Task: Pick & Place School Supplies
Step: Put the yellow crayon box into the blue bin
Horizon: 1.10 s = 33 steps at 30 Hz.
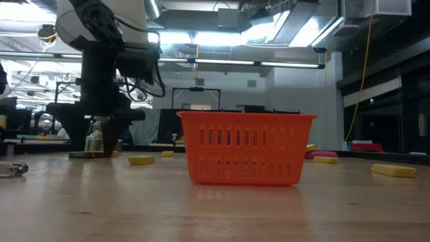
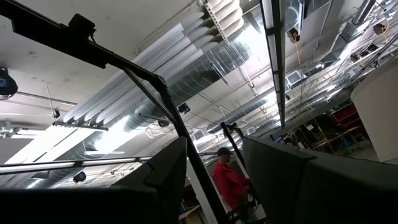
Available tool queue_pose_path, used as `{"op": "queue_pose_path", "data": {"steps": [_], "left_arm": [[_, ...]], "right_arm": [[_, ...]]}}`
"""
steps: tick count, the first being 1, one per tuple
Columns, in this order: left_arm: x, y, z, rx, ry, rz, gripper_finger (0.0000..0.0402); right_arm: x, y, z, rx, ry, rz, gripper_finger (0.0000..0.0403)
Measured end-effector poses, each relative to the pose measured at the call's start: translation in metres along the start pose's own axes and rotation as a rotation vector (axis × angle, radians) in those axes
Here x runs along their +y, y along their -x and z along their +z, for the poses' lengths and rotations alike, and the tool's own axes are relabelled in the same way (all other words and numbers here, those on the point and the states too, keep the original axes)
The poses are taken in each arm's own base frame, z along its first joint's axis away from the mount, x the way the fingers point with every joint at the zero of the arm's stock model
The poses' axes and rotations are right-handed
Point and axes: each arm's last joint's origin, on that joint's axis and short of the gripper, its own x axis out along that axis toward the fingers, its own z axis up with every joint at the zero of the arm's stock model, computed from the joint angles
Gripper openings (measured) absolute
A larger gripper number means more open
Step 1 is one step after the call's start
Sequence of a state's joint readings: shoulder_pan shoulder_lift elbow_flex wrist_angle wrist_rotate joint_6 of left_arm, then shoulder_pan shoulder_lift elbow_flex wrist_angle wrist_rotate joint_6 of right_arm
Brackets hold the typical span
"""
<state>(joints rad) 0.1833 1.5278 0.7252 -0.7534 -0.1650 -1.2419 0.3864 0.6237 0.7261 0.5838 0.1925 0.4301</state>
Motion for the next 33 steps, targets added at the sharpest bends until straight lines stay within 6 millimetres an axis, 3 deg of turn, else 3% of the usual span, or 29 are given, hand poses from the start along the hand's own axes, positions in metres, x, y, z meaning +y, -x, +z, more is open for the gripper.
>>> {"op": "queue_pose_path", "data": {"steps": [6, 19, 27, 33], "left_arm": [[-0.001, -0.001, 0.0, 0.003, 0.01, -0.008, 0.0278], [-0.004, -0.002, 0.001, -0.003, 0.013, -0.028, 0.0164], [-0.003, 0.006, 0.0, -0.031, -0.029, -0.08, 0.0176], [-0.015, 0.021, -0.006, -0.063, -0.076, -0.265, 0.0173]], "right_arm": [[0.0, 0.0, 0.0, 0.001, -0.004, 0.001, 0.0162], [0.0, 0.0, 0.0, 0.001, -0.015, 0.001, 0.0162], [0.001, 0.0, 0.001, -0.01, -0.023, 0.006, 0.0162], [0.001, 0.0, 0.001, -0.012, -0.033, 0.007, 0.0162]]}}
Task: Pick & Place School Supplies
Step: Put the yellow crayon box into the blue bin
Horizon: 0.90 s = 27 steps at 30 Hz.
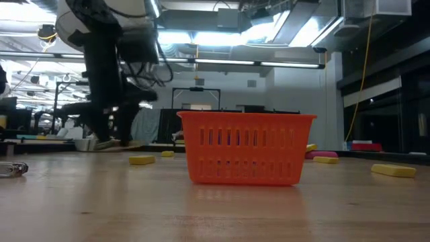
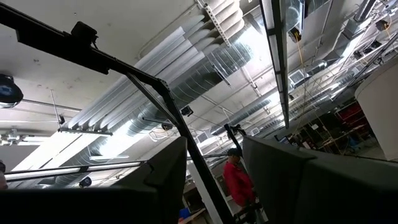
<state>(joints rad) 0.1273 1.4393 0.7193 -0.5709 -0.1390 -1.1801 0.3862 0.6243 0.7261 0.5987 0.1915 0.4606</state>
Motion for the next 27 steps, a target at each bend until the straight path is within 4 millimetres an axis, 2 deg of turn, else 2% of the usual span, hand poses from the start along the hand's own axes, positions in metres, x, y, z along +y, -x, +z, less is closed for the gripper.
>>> {"op": "queue_pose_path", "data": {"steps": [10, 15, 23, 27], "left_arm": [[-0.047, 0.018, -0.01, -0.116, -0.007, -0.447, 0.0162], [-0.062, 0.028, -0.007, -0.177, 0.016, -0.618, 0.0163], [-0.071, 0.037, -0.001, -0.235, 0.085, -0.75, 0.0162], [-0.075, 0.033, -0.001, -0.227, 0.132, -0.769, 0.0162]], "right_arm": [[0.0, 0.0, 0.001, -0.017, -0.003, -0.003, 0.0162], [0.0, -0.001, 0.001, -0.02, -0.004, -0.002, 0.0162], [0.0, -0.002, -0.001, -0.015, -0.005, -0.004, 0.0162], [0.0, -0.002, -0.001, -0.011, -0.005, 0.002, 0.0162]]}}
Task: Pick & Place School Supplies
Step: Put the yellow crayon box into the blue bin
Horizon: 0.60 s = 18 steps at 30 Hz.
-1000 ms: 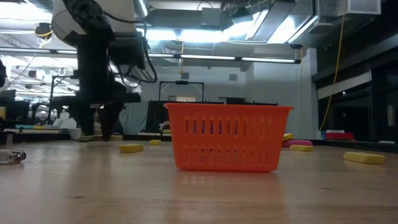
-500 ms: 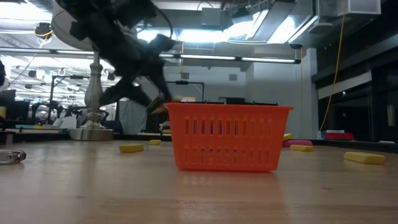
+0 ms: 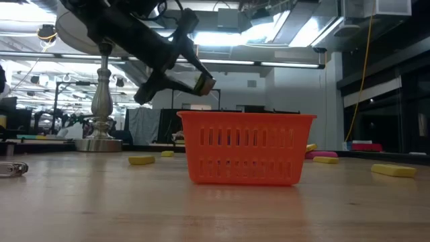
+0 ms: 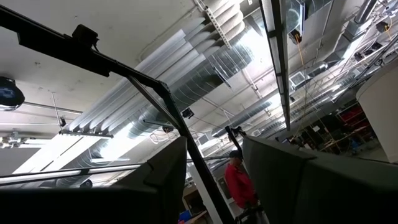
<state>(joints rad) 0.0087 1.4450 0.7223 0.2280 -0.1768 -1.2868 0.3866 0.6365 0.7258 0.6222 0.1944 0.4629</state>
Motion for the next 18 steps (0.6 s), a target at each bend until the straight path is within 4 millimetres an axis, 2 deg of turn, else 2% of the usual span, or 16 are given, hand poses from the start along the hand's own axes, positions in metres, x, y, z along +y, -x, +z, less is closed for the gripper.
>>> {"op": "queue_pose_path", "data": {"steps": [4, 11, 18], "left_arm": [[0.0, -0.01, -0.007, 0.006, 0.039, -0.015, 0.0162], [-0.014, -0.038, -0.014, 0.039, 0.002, 0.009, 0.0164], [-0.012, -0.058, -0.017, 0.057, 0.02, 0.055, 0.0193]], "right_arm": [[0.0, 0.0, 0.0, 0.001, 0.0, 0.002, 0.0162], [0.0, 0.0, 0.0, 0.005, 0.0, 0.01, 0.0162], [0.001, 0.0, 0.0, 0.015, -0.009, 0.028, 0.0162]]}}
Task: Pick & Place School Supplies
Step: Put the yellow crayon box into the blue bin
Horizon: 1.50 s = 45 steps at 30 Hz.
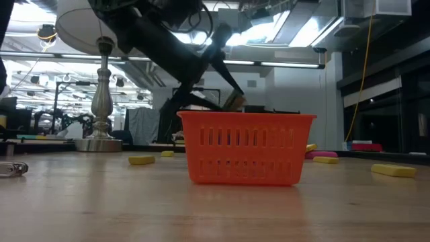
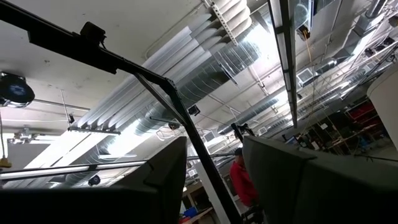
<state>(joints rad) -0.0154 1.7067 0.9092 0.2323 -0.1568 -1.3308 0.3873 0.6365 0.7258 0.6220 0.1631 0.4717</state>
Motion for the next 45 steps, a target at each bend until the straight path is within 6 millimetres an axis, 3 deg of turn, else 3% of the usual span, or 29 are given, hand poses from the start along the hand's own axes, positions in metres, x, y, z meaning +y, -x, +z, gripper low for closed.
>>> {"op": "queue_pose_path", "data": {"steps": [6, 13, 18, 24, 29, 32, 36, 40, 45], "left_arm": [[-0.003, 0.004, 0.004, -0.07, -0.022, 0.0, 0.0206], [-0.019, 0.023, 0.014, -0.146, -0.129, -0.058, 0.0207], [-0.051, 0.061, 0.027, -0.247, -0.36, -0.235, 0.0207], [-0.081, 0.124, 0.03, -0.412, -0.72, -0.359, 0.0207], [-0.085, 0.168, 0.032, -0.527, -0.784, -0.305, 0.0207], [-0.088, 0.188, 0.036, -0.555, -0.756, -0.354, 0.0207], [-0.09, 0.211, 0.042, -0.596, -0.718, -0.422, 0.0207], [-0.091, 0.229, 0.043, -0.62, -0.719, -0.467, 0.0207], [-0.092, 0.241, 0.039, -0.632, -0.749, -0.492, 0.0207]], "right_arm": [[0.002, 0.0, -0.001, 0.009, -0.013, 0.012, 0.0162], [0.0, 0.001, -0.008, 0.071, -0.029, -0.043, 0.0162], [-0.015, 0.006, -0.03, 0.235, -0.073, -0.283, 0.0162], [-0.04, 0.009, -0.071, 0.493, -0.073, -0.518, 0.0162], [-0.062, 0.007, -0.103, 0.749, 0.02, -0.537, 0.0162], [-0.079, 0.003, -0.116, 0.818, 0.004, -0.56, 0.0162], [-0.109, 0.006, -0.124, 0.72, -0.21, -0.877, 0.0162], [-0.136, 0.026, -0.128, 0.57, -0.361, -1.237, 0.0162], [-0.153, 0.057, -0.136, 0.231, -0.398, -1.385, 0.0162]]}}
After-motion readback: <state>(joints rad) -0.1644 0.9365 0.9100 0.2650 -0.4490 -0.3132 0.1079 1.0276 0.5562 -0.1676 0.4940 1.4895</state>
